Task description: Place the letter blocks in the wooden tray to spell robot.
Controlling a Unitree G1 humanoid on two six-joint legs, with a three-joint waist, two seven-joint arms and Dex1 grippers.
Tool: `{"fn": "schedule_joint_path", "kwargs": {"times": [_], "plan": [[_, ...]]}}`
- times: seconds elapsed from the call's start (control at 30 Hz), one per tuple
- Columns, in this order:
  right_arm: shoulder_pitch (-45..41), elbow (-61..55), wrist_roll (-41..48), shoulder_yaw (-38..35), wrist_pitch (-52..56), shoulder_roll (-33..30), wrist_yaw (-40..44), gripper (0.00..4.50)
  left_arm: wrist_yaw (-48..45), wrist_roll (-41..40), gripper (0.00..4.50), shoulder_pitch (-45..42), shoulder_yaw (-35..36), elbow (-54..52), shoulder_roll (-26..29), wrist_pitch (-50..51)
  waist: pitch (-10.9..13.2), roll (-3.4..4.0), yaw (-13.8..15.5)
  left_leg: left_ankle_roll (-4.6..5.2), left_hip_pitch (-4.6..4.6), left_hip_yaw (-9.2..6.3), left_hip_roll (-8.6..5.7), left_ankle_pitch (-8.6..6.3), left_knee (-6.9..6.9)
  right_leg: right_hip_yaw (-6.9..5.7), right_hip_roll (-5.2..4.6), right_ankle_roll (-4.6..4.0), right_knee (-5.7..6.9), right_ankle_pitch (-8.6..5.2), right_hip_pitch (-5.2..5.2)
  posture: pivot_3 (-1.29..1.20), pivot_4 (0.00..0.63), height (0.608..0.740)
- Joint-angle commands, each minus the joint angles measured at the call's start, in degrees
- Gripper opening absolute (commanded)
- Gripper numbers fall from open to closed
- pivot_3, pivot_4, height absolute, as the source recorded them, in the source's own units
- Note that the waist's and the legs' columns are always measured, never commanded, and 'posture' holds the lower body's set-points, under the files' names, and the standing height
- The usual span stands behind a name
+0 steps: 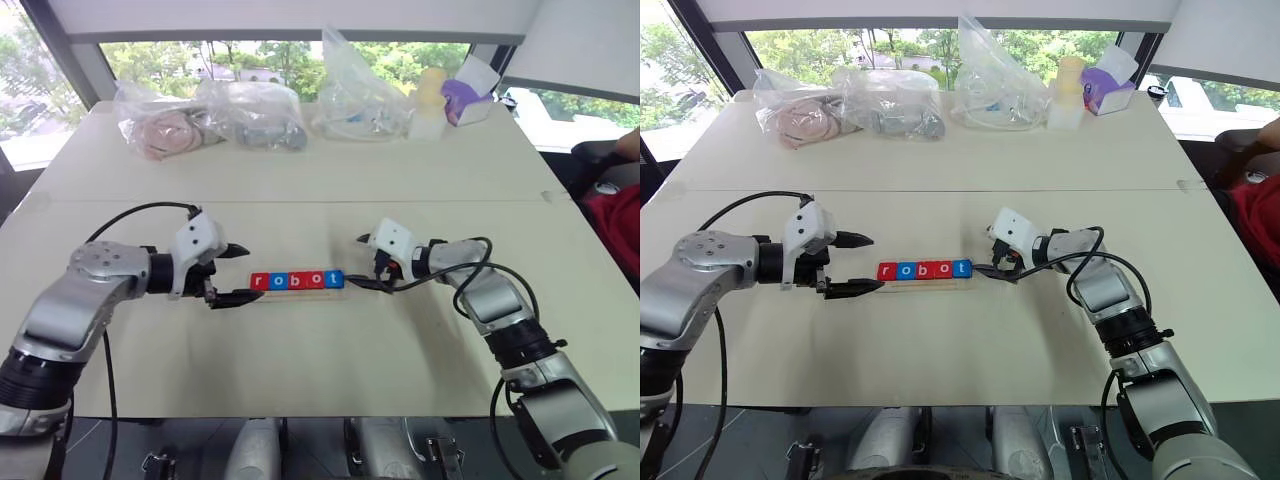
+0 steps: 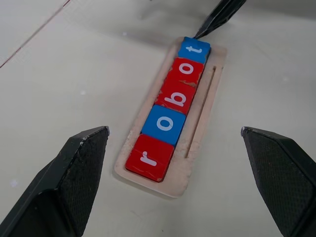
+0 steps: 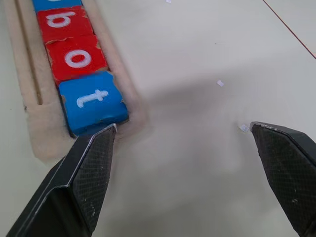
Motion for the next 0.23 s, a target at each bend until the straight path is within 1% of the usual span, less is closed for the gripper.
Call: {"fn": "schedule_joint_path", "kwargs": {"times": [0.03, 0.13, 0.23], "plan": [[1.94, -9.98, 6.36, -5.44, 7.29, -3.16, 2.60, 4.46, -0.55, -2.74, 4.50, 2.63, 5.60, -2.25, 2.05, 1.00, 0.00, 0.00, 0.06, 0.00, 0.00, -0.01, 0.00, 0.00, -0.01, 0.00, -0.02, 0.00, -0.01, 0.00, 0.00, 0.00, 0.150, 0.735], [10.69, -23.58, 14.20, -10.47, 17.27, -8.04, 5.35, 4.46, -0.76, -4.64, 4.50, 9.98, 12.22, -3.69, 4.47, 3.20, -0.01, -0.01, 0.14, 0.02, 0.01, -0.07, 0.02, -0.02, -0.12, 0.00, -0.05, -0.01, -0.08, -0.02, 0.03, 0.00, 0.150, 0.735], [16.30, -32.05, 19.24, -14.48, 24.41, -9.13, 3.00, 4.46, 0.51, -6.10, 4.50, 15.65, 17.21, -5.01, 4.40, 4.67, -0.01, -0.01, 0.18, 0.04, 0.00, -0.09, 0.05, -0.02, -0.15, -0.01, -0.11, -0.02, -0.11, -0.03, 0.02, 0.00, 0.150, 0.735]]}}
